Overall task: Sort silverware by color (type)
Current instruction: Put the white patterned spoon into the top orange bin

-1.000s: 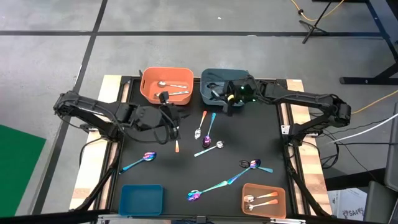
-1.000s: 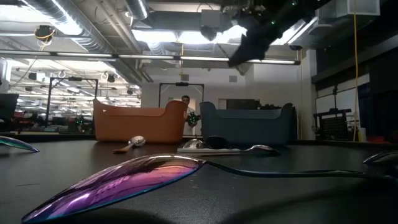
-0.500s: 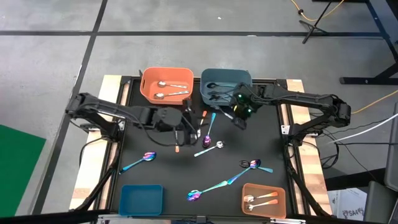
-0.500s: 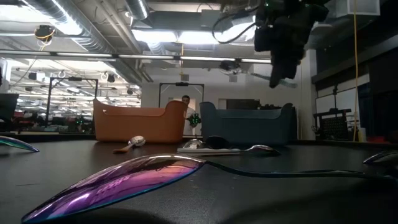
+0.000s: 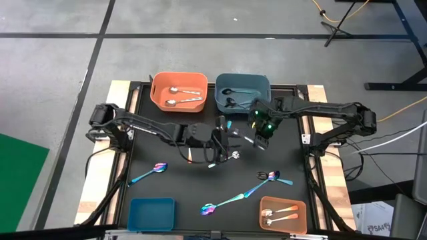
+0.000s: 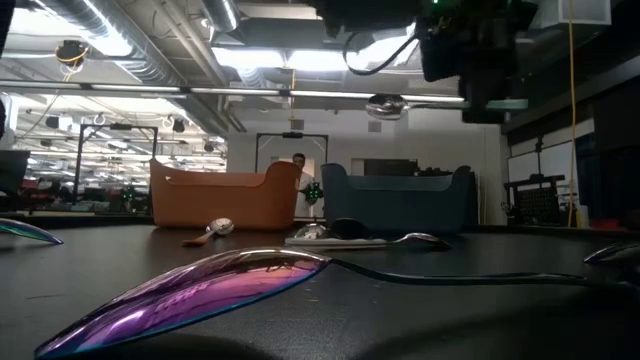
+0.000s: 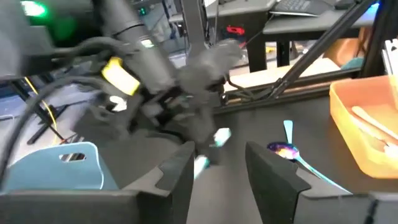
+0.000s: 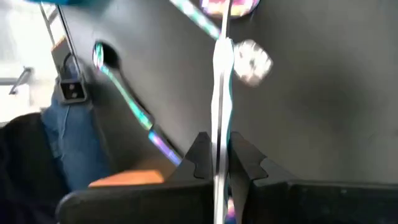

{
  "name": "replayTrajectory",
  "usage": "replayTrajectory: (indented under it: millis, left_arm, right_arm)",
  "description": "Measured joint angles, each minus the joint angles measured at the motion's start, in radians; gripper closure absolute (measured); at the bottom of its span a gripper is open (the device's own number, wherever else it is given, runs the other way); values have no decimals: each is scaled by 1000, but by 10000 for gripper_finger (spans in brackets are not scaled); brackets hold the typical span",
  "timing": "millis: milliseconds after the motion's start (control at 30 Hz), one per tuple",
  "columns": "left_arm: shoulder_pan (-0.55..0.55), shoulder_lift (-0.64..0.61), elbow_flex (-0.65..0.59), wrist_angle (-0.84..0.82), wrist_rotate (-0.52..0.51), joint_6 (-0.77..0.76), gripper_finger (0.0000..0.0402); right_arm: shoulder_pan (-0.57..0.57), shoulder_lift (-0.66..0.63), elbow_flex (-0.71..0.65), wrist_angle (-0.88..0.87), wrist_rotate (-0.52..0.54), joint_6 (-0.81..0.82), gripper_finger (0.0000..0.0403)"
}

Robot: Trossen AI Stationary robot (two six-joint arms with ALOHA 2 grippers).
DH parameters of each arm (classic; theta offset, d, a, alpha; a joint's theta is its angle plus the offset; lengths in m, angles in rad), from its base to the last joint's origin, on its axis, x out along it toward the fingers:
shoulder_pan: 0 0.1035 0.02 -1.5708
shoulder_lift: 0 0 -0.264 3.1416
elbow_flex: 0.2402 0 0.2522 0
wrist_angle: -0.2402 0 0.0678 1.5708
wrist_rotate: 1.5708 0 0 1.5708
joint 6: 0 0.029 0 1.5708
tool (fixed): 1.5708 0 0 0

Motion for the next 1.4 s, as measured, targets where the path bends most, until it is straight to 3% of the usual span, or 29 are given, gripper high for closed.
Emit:
replayTrajectory:
  millis: [167, 367, 833, 1033, 1400]
  left_arm:
    - [-2, 45, 0, 58, 3, -5, 263]
    - [-27, 104, 0, 121, 2, -3, 262]
    - [-56, 147, -1, 160, -5, 106, 262]
    - [-51, 147, -1, 157, 37, 129, 262]
    - [-51, 147, -1, 150, 48, 207, 262]
  right_arm:
    - [71, 0, -1, -66, -9, 118, 399]
    - [120, 3, -1, -71, -159, 301, 398]
    - [131, 4, -1, 22, -323, 653, 398]
    - [131, 4, -1, 137, -333, 684, 398]
    - [131, 4, -1, 157, -349, 703, 398]
